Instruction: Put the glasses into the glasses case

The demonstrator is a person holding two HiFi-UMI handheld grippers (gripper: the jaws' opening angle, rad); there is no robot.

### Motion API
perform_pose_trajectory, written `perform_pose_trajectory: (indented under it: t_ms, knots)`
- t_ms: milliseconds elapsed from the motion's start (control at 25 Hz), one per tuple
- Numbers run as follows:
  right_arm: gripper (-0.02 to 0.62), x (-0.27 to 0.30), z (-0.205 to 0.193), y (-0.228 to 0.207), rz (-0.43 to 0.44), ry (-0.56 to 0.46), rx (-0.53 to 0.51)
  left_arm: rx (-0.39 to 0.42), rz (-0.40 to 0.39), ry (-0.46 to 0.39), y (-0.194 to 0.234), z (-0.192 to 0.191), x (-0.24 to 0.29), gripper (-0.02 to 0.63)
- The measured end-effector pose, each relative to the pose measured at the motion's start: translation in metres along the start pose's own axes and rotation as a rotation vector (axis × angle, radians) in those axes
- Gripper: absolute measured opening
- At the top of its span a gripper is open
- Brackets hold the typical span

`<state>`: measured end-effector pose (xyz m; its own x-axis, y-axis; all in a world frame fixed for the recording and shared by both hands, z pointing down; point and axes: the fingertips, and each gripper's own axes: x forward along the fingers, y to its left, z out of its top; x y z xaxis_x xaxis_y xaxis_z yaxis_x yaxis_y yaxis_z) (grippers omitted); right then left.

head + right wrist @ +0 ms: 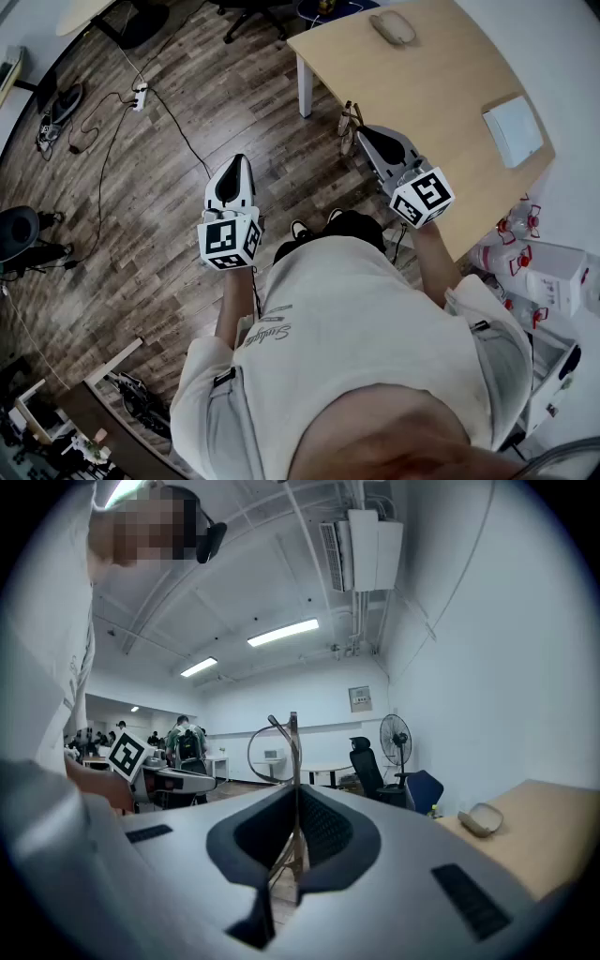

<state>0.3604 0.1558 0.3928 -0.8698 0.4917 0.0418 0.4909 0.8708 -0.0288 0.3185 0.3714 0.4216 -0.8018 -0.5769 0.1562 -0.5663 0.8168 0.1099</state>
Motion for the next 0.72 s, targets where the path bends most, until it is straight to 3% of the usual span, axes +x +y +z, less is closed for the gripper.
perform_pose_trajectory:
  t_ms: [720]
  knots:
    - [0.008,0.015,-0.012,-0.017,-0.030,0.022,0.056,0.001,-0.056,0.058,0.004,-0.012,0.034,0.017]
